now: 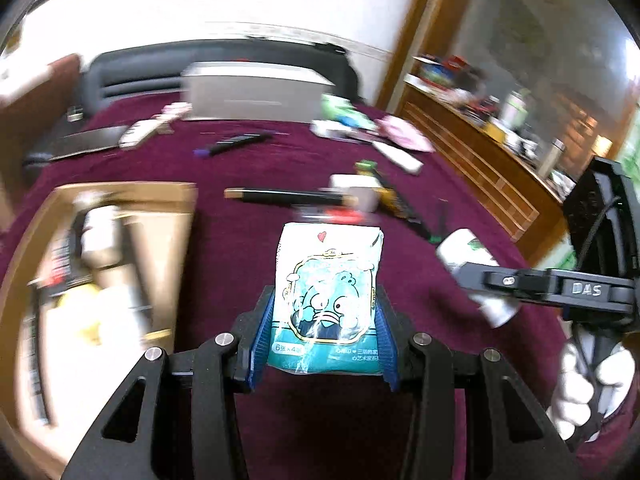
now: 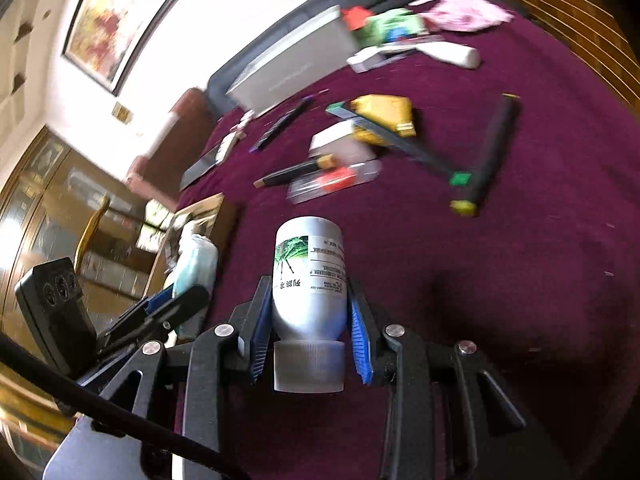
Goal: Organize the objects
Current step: 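Carry both items to the tray and release them there with both tools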
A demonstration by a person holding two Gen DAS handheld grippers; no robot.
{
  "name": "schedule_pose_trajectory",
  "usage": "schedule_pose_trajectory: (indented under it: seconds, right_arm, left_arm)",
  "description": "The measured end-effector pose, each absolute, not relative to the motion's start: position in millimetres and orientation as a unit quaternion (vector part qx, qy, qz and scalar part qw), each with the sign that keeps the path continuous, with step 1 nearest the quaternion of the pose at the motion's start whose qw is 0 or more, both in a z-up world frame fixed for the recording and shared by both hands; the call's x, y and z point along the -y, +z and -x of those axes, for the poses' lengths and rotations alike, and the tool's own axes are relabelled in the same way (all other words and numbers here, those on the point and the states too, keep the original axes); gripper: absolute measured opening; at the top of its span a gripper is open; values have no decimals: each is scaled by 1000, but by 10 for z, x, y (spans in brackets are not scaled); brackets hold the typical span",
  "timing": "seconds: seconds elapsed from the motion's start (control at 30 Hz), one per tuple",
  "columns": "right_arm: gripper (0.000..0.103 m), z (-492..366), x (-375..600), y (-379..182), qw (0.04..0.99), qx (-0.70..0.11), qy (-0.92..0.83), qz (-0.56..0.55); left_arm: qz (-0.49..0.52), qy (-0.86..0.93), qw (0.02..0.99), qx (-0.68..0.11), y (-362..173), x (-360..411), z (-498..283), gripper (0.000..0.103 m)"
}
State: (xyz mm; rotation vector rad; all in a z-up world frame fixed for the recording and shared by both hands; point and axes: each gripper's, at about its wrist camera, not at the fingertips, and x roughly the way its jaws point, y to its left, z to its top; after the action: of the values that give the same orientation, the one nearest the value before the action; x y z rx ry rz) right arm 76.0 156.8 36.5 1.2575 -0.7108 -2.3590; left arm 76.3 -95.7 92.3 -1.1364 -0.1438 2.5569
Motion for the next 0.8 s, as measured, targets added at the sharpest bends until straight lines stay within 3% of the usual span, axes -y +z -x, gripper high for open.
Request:
schedule_pose_trajectory:
  seconds: [0.33, 0.8]
  right_arm:
    - [32, -403, -291, 524, 247, 200, -830, -460]
    - [33, 362, 859, 361, 224, 123, -832, -493]
  left_arm:
    - [409, 910, 28, 67, 756, 2256, -930, 40]
    - [428, 900, 12, 82, 418, 2542, -806, 42]
